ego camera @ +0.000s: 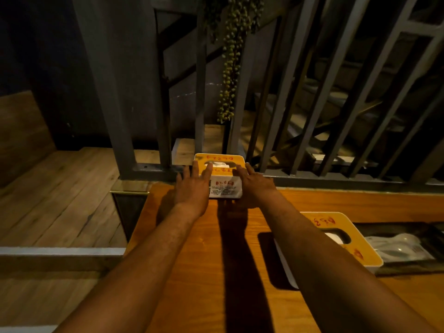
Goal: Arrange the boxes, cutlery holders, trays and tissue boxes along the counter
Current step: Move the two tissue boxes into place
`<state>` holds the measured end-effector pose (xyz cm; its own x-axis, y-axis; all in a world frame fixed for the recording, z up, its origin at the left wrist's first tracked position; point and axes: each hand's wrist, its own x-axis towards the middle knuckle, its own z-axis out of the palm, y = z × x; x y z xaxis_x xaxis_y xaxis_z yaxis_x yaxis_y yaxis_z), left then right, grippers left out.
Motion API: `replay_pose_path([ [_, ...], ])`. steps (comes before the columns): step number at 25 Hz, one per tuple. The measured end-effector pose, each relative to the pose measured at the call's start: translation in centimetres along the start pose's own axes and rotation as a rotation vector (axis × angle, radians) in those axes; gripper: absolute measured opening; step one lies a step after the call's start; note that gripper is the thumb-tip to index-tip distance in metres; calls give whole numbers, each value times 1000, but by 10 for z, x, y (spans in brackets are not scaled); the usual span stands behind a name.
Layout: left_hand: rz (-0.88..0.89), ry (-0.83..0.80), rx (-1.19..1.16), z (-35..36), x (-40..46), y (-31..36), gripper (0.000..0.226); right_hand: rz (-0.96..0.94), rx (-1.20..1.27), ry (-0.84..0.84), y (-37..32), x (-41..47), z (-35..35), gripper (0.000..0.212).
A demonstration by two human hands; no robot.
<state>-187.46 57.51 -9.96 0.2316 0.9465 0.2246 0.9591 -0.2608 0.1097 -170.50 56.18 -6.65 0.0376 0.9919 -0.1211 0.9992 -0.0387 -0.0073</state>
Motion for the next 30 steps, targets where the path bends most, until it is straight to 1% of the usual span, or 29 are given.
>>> replay_pose_path([
  [2,28,48,-58,-11,-23,13,75,-5,68,42,8,-23,-4,109],
  [3,52,66,-78,-14,-37,20,65,-11,95,81,12,-36,-3,101],
  [5,85,92,-147,-22,-68,41,48,-18,164,197,26,-71,-1,72],
  [7,120,88,-253,-30,-101,70,41,-8,233,274,47,-108,0,49],
  [10,186,75,-323,-37,-145,121,37,-37,307,321,87,-156,9,33],
  [14,233,89,-313,-35,-185,182,38,-89,336,379,144,-205,19,31],
  [16,226,86,-261,-30,-199,205,42,-101,331,389,173,-226,25,29],
  [19,140,110,-170,-24,-209,219,41,-142,280,313,195,-241,38,25],
  [23,22,137,-160,-29,-206,230,28,-221,241,335,195,-235,42,23],
  [26,0,118,-145,-31,-184,225,28,-235,218,324,188,-218,36,33],
  [30,25,108,-92,-22,-144,214,27,-227,185,261,181,-186,31,52],
])
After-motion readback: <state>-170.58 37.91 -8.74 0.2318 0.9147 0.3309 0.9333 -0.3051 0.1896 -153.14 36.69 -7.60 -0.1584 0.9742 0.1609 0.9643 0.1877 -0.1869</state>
